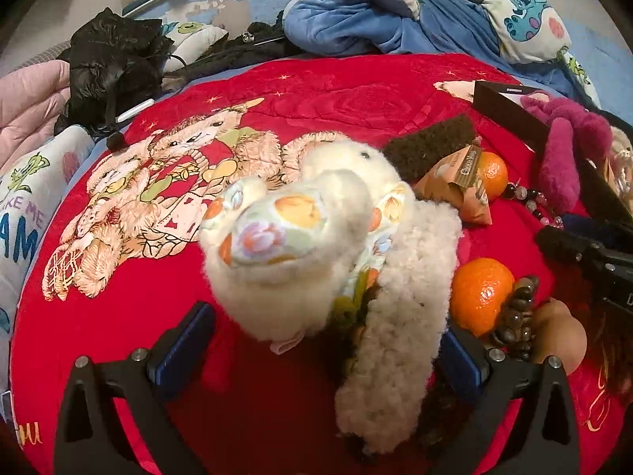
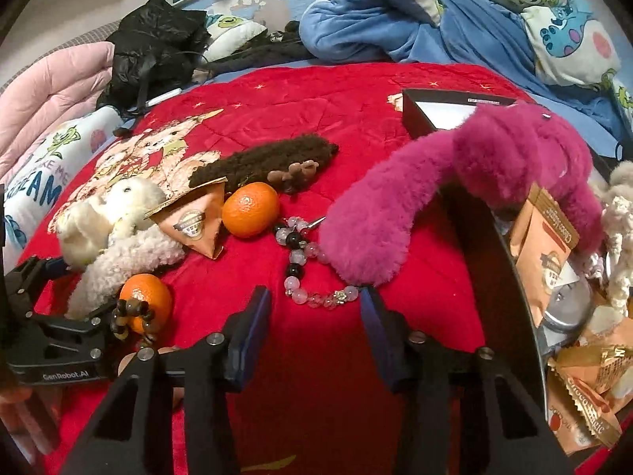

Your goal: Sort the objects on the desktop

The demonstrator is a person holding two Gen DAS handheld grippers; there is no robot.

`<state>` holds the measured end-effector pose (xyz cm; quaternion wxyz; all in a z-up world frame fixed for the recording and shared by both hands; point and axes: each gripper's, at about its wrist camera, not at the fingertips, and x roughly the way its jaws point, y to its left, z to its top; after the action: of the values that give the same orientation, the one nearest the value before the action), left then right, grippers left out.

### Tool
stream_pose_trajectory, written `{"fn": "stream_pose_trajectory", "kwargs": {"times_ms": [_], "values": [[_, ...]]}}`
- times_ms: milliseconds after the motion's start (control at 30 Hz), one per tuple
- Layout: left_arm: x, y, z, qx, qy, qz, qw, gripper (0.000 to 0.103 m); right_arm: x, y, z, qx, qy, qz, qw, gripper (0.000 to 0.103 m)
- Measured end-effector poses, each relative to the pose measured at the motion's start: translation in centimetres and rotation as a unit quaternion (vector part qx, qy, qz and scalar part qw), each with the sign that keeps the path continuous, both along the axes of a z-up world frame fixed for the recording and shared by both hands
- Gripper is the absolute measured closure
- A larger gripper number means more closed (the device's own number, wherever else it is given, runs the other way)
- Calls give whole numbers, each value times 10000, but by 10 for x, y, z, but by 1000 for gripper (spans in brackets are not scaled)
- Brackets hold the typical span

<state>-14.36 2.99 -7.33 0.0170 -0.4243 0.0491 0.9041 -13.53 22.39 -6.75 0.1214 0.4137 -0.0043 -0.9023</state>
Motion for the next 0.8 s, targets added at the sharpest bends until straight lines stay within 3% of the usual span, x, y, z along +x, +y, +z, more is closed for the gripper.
{"fn": "stream_pose_trajectory", "kwargs": {"times_ms": [433,533,600,800], "values": [[1,0,1,80,35,-18,10000,2,3,5,1,-194,14,55,9998,74],[5,3,3,111,112,-133,9998,11,4,3,2,-261,27,119,9996,82],[8,8,5,88,184,-299,9993,24,5,1,3,-249,46,164,9995,86],[12,12,9,56,276,-390,9988,37,9,-3,5,-228,84,169,9996,87]]}}
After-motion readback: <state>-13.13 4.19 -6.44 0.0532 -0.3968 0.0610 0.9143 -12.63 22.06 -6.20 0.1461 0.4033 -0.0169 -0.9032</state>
